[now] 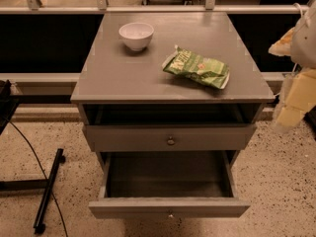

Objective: Close middle drawer

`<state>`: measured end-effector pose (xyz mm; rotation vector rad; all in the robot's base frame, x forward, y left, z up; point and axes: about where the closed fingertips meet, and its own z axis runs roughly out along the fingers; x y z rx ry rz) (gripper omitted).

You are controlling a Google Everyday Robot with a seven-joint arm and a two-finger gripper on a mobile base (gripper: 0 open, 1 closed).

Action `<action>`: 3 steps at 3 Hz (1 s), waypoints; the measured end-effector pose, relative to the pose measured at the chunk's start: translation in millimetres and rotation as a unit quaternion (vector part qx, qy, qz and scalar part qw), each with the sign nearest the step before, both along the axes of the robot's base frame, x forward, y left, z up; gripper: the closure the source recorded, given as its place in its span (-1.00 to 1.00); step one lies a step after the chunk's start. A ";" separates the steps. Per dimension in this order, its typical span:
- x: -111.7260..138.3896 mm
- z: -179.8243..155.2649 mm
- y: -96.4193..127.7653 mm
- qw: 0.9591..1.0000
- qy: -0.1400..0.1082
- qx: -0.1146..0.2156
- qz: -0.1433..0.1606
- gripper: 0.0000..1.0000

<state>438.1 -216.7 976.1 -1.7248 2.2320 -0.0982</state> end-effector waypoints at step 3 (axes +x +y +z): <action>-25.5 -66.5 8.7 0.999 -0.027 0.005 0.029 -1.00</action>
Offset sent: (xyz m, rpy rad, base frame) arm 0.0078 0.0108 -0.0671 -0.0104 0.0266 0.0334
